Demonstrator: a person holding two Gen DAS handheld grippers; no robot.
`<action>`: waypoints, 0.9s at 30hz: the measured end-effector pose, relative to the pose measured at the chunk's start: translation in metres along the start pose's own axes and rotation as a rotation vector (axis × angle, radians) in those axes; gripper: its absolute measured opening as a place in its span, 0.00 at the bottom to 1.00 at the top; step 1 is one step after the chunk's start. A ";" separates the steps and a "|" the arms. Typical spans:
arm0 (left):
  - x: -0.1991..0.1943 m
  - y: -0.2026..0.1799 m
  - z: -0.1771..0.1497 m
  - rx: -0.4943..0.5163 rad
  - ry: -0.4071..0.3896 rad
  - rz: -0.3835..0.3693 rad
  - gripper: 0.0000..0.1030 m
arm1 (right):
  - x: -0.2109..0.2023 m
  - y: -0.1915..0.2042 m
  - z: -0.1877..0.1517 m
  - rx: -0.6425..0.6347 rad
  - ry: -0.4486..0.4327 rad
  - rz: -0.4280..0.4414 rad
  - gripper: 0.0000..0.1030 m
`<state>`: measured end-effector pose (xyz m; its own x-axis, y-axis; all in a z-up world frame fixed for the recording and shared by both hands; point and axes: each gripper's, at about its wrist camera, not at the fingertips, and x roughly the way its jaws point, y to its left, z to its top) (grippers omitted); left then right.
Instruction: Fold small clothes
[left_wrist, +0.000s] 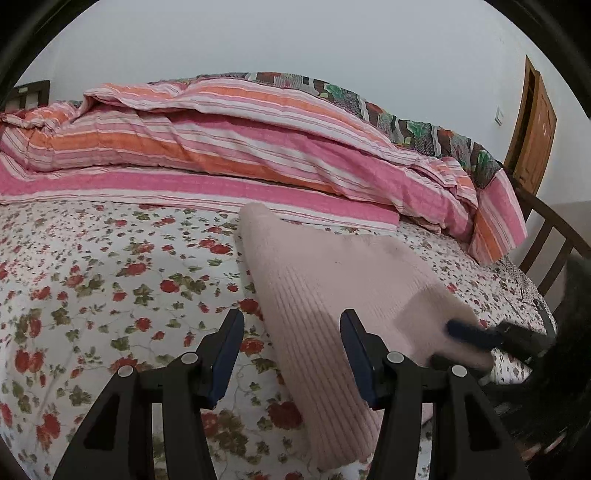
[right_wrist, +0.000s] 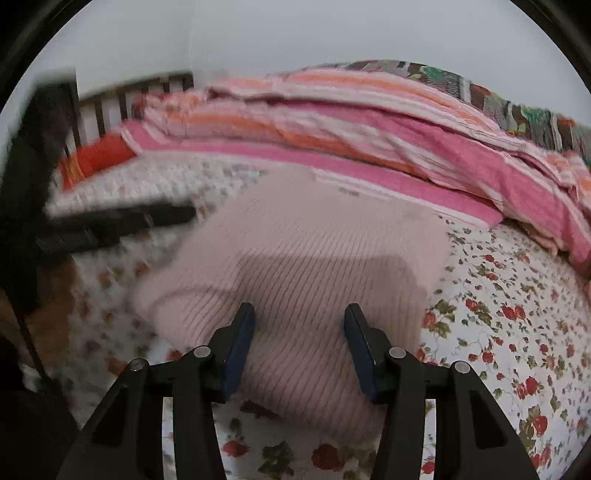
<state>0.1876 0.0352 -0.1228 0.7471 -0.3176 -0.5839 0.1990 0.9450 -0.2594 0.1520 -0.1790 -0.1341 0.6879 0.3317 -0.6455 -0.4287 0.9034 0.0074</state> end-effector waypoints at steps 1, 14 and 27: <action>0.003 -0.001 0.000 0.002 0.001 0.002 0.50 | -0.005 -0.005 0.005 0.015 -0.028 -0.011 0.48; 0.054 -0.010 0.012 -0.012 0.060 0.079 0.56 | 0.051 -0.073 0.008 0.169 0.041 -0.118 0.45; 0.052 -0.004 0.004 -0.022 0.044 0.058 0.62 | 0.050 -0.080 0.000 0.216 0.027 -0.096 0.48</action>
<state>0.2280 0.0152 -0.1493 0.7283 -0.2656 -0.6317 0.1418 0.9603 -0.2403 0.2211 -0.2349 -0.1671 0.7023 0.2365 -0.6715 -0.2245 0.9687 0.1064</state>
